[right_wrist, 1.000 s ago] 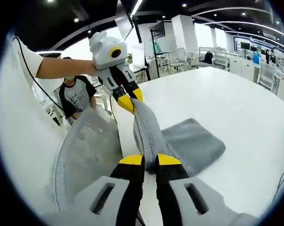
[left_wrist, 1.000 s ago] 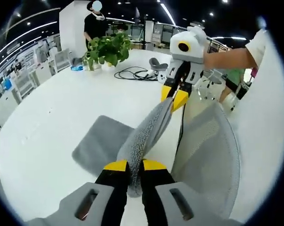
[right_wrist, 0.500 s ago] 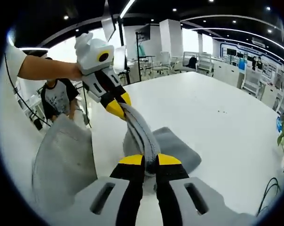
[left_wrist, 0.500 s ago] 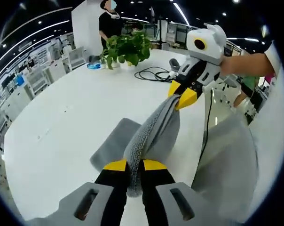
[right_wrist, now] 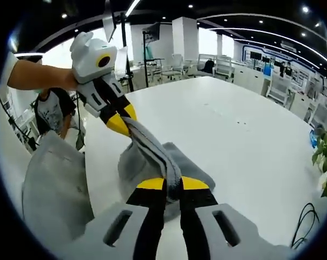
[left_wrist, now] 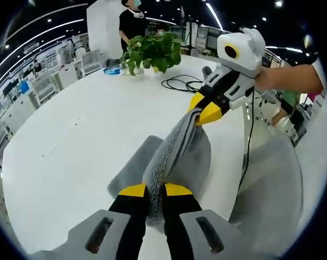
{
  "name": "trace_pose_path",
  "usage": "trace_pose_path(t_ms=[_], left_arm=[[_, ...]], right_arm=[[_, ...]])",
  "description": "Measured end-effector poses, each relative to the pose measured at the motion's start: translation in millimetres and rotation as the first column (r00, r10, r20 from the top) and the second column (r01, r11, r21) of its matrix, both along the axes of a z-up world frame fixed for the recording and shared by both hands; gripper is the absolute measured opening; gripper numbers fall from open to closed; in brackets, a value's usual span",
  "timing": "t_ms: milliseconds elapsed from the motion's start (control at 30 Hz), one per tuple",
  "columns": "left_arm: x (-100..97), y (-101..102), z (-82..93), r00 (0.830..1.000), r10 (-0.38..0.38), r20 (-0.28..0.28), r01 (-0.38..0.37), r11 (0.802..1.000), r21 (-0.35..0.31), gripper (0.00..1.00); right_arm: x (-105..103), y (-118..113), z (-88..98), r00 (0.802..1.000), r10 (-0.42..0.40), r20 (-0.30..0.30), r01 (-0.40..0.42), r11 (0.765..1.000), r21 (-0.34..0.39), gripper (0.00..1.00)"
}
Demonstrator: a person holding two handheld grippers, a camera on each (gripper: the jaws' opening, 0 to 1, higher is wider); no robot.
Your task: Fold the towel on the table until its edges align and the towel forms a compact rectangular stack.
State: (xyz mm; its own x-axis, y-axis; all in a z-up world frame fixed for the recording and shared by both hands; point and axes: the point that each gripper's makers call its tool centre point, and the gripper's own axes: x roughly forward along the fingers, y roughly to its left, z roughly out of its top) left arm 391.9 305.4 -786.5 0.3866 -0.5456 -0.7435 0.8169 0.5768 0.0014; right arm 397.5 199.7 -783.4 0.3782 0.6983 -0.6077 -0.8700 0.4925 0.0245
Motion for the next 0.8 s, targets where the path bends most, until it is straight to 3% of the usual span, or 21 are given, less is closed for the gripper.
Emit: trace_pose_path(t_ms=[467,800], left_arm=[[11.2,1,-23.0,0.998,0.010,-0.058,-0.009,1.000,0.013,0.11],[26.0,4,-51.6,0.994,0.033,-0.104,-0.028,0.999,0.047,0.11]], right_arm=[[18,0,-26.2,1.000,-0.015,-0.012,0.014,0.999,-0.050,0.08],[36,3,-52.8,0.998,-0.041,-0.043,0.036,0.995,-0.097,0.08]])
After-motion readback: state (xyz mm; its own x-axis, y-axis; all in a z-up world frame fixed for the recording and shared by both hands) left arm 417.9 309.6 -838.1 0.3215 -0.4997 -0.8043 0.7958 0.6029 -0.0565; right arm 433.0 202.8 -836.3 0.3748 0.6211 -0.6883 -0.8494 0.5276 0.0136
